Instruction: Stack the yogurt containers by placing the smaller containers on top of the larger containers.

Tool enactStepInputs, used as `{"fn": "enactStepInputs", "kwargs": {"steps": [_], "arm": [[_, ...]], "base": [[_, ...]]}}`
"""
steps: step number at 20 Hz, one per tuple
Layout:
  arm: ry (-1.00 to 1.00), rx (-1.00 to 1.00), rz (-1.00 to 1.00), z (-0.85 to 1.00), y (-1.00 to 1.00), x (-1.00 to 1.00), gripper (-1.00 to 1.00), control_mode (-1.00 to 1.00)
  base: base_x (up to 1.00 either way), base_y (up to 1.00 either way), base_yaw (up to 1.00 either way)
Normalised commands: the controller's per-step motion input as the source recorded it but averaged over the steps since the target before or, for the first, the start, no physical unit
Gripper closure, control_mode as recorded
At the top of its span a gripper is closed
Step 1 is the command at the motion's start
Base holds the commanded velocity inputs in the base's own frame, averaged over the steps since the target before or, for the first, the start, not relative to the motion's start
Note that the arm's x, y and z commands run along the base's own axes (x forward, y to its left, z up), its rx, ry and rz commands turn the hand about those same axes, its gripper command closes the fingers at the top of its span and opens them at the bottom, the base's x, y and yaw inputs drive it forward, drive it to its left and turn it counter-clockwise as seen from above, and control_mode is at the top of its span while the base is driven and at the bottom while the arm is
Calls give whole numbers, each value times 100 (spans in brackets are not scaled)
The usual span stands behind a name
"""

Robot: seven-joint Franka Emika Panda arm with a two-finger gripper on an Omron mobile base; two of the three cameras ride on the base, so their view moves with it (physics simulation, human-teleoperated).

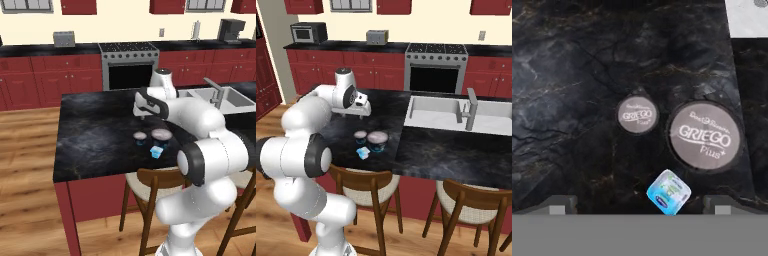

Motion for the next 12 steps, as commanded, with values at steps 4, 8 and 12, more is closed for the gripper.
{"fn": "enactStepInputs", "kwargs": {"steps": [4, 8, 12], "arm": [[0, 0, 0, -23, 0, 36, -100, -100], [0, 0, 0, -25, 0, 35, -100, -100], [0, 0, 0, -23, 0, 33, -100, -100]], "base": [[0, 0, 0], [0, 0, 0], [0, 0, 0]]}}
